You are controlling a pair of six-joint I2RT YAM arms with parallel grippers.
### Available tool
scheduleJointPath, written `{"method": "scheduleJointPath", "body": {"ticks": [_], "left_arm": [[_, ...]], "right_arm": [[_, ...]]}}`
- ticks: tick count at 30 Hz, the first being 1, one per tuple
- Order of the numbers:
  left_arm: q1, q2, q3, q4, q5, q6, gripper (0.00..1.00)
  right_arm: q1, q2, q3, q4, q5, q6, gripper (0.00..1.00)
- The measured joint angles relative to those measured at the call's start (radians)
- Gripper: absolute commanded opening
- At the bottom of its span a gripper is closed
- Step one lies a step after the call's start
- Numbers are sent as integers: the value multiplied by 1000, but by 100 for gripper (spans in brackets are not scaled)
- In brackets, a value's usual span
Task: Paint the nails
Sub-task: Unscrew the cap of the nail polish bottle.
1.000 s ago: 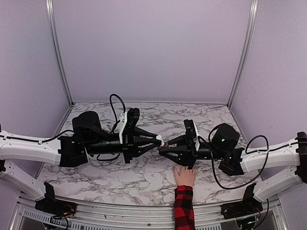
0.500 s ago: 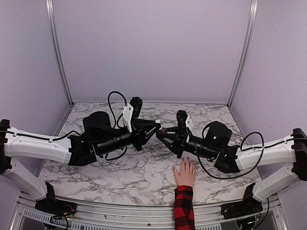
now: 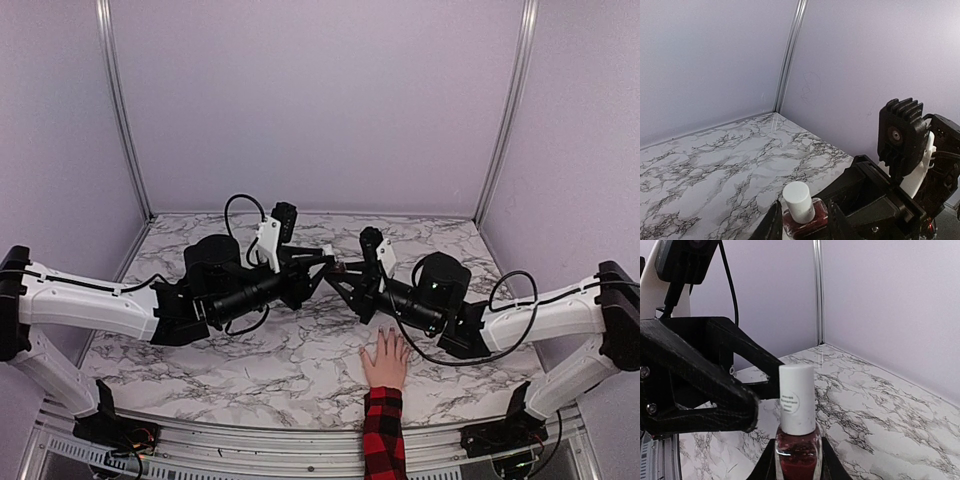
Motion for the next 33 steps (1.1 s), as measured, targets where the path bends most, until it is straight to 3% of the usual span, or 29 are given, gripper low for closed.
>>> {"method": "scheduleJointPath", "body": {"ticks": [4, 11, 15, 20, 33], "left_arm": [[26, -40, -17, -1, 110, 31, 54], [80, -113, -34, 1, 421, 87, 53], [86, -119, -34, 0, 634, 130, 44], [85, -127, -34, 6, 801, 175, 31], [81, -128, -44, 84, 983, 193, 17]], "right_arm": [[-12, -21, 0, -1, -61, -1, 0], [-18, -55, 0, 2, -299, 0, 0], [-19, -64, 0, 8, -489, 3, 0], [-19, -77, 0, 25, -661, 28, 0], [-19, -61, 2, 71, -858, 114, 0]]}}
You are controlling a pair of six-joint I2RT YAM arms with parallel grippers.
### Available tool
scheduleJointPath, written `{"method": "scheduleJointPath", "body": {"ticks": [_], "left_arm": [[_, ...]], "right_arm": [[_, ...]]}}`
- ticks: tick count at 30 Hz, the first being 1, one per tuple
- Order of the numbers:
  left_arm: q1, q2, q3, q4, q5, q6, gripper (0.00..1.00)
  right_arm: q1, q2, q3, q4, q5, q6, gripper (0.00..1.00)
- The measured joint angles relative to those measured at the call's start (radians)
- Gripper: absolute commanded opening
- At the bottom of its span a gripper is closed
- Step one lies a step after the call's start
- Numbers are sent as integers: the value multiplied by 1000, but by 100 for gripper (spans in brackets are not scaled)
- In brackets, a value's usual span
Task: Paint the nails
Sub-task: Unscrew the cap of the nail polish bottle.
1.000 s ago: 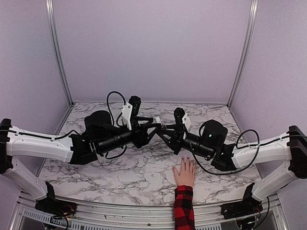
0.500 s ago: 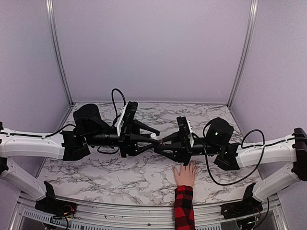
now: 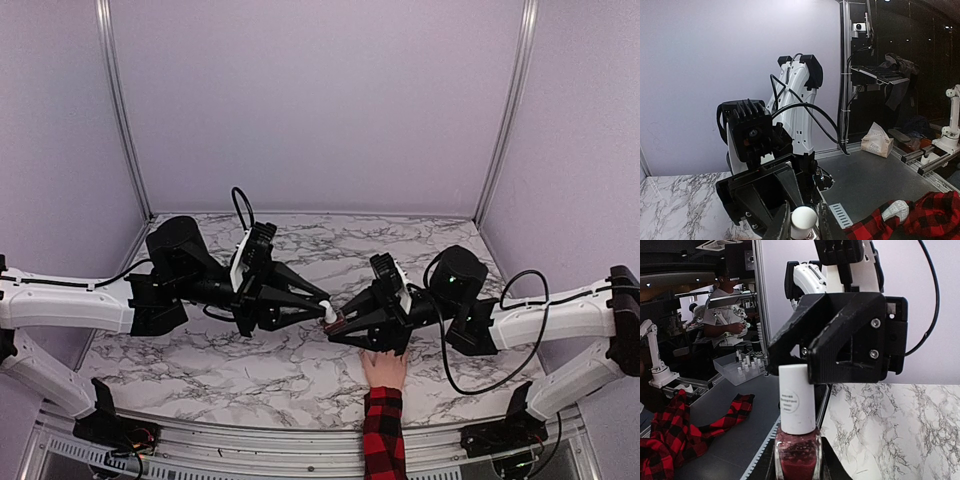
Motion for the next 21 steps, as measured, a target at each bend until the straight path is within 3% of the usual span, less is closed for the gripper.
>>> {"method": "scheduleJointPath", "body": {"ticks": [12, 21], "left_arm": [[0, 0, -1, 19, -10, -8, 6], [9, 0, -9, 66, -164, -44, 1]], "right_arm": [[0, 5, 0, 21, -6, 24, 0], [0, -39, 0, -33, 201, -41, 0]]}}
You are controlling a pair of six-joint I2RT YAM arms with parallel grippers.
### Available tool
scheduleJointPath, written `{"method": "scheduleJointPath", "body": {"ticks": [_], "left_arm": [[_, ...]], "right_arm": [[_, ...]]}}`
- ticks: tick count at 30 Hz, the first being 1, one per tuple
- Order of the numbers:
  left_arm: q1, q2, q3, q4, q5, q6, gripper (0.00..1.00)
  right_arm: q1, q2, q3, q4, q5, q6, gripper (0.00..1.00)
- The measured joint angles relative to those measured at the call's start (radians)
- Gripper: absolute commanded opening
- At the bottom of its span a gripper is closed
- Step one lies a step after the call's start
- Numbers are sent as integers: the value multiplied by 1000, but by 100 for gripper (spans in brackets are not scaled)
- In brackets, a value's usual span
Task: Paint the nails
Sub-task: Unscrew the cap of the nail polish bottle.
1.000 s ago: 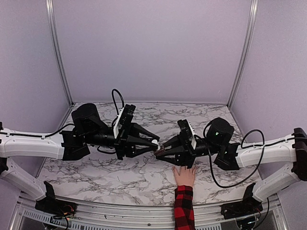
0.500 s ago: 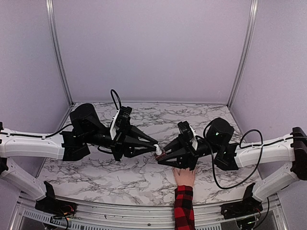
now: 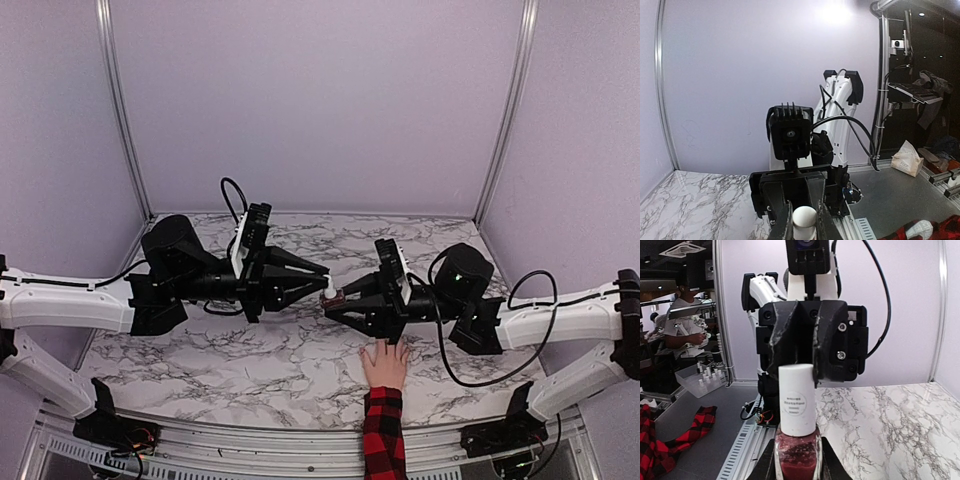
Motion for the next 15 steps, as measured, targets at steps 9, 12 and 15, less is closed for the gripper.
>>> {"method": "scheduleJointPath", "body": {"ticks": [9, 12, 15], "left_arm": [[5, 20, -3, 9, -232, -64, 0], [5, 50, -3, 21, -330, -103, 0], [5, 74, -3, 27, -428, -132, 0]], "right_arm": [[1, -11, 0, -53, 256, -49, 0], [1, -7, 5, -91, 351, -66, 0], [0, 18, 24, -122, 436, -78, 0]]}}
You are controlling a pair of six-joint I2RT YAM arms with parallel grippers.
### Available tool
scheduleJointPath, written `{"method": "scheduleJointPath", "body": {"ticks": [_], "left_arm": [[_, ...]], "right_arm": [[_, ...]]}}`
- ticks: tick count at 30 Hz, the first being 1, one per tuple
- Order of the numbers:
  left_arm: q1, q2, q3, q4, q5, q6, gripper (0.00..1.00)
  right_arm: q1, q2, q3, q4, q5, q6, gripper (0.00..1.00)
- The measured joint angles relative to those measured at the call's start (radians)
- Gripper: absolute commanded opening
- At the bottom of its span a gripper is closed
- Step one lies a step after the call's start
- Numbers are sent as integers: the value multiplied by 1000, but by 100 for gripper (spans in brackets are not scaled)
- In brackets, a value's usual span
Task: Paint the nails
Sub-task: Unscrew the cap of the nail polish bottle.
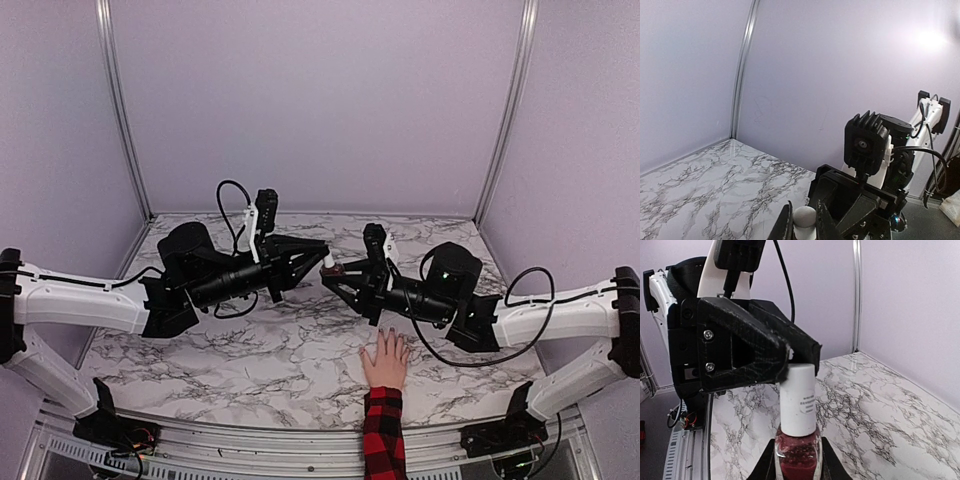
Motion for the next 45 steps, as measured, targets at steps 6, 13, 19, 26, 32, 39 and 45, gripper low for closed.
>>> {"method": "scheduleJointPath", "body": {"ticks": [6, 13, 19, 26, 32, 39, 45], "left_arm": [[-10, 29, 0, -1, -166, -51, 2], [-23, 39, -1, -29, -277, -88, 36], [4, 5, -26, -43, -220, -71, 59], [44, -32, -32, -55, -37, -61, 56], [48, -65, -32, -95, 58, -23, 57], [48, -76, -32, -130, 280, 64, 55], [45, -77, -32, -140, 441, 146, 54]], "right_arm": [[0, 43, 32, -39, 105, -1, 0], [4, 58, 42, -79, 151, -4, 0], [-5, 58, 42, -103, 169, -4, 0], [-7, 44, 42, -121, 62, -10, 0], [-7, 27, 42, -129, -74, -35, 0], [-7, 26, 43, -182, -260, -92, 0], [-7, 23, 43, -180, -417, -105, 0]]}}
